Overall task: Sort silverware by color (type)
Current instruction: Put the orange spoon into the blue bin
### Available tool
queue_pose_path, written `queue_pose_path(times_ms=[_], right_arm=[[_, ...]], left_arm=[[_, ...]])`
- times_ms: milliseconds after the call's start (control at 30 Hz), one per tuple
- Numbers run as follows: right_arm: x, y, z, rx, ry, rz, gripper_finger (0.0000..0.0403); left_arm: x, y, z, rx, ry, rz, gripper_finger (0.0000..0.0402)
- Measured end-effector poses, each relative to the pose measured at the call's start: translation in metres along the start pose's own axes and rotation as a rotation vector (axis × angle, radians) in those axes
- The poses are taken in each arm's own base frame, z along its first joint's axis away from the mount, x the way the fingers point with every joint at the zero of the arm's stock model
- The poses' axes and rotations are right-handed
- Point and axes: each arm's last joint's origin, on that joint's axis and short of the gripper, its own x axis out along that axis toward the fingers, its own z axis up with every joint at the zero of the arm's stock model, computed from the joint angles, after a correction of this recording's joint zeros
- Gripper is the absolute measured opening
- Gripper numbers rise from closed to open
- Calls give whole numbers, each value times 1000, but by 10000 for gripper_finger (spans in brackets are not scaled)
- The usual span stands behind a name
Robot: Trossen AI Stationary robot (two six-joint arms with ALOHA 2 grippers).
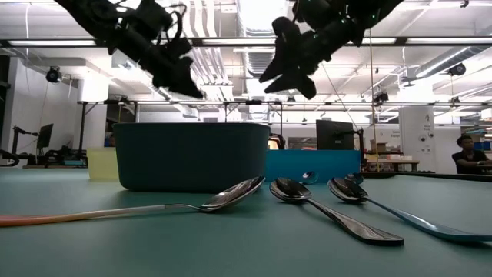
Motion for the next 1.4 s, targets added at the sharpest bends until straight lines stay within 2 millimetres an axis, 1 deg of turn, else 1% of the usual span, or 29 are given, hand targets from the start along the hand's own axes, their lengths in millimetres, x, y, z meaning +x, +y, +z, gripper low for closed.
queue_pose_path(times_ms=[133, 200, 267, 367, 433, 533, 700, 800, 900, 1033, 1167, 1267, 1400], right_arm=[[-1, 9, -2, -14, 61, 1, 137], [-3, 11, -7, -69, 132, -14, 137], [-6, 10, -16, -120, 243, -39, 137], [-12, 7, -25, -157, 374, -85, 137], [-14, 5, -28, -171, 402, -136, 137], [-17, 2, -31, -217, 398, -200, 137], [-28, 4, -32, -300, 305, -188, 137], [-38, 8, -30, -394, 113, -143, 137], [-52, 12, -29, -469, -100, -105, 137], [-71, 15, -31, -529, -264, -85, 137], [-86, 16, -37, -548, -309, -80, 137], [-92, 14, -44, -571, -302, -85, 137], [-103, 17, -45, -602, -323, -87, 137]], left_arm=[[-6, 1, 7, 0, -60, 9, 49], [-7, 0, 8, -8, -66, 5, 49], [-8, -4, 8, -18, -70, -10, 49], [-9, -16, 11, -16, -85, -59, 49], [-10, -27, 14, -19, -114, -99, 49], [-11, -47, 21, -35, -159, -162, 49], [-9, -79, 35, -40, -180, -263, 44], [0, -93, 42, -51, -169, -301, 43], [14, -106, 48, -55, -146, -321, 43], [33, -121, 56, -54, -112, -341, 43], [51, -133, 58, -67, -18, -350, 42], [62, -144, 61, -74, 48, -307, 42], [76, -162, 58, -57, 170, -248, 42]])
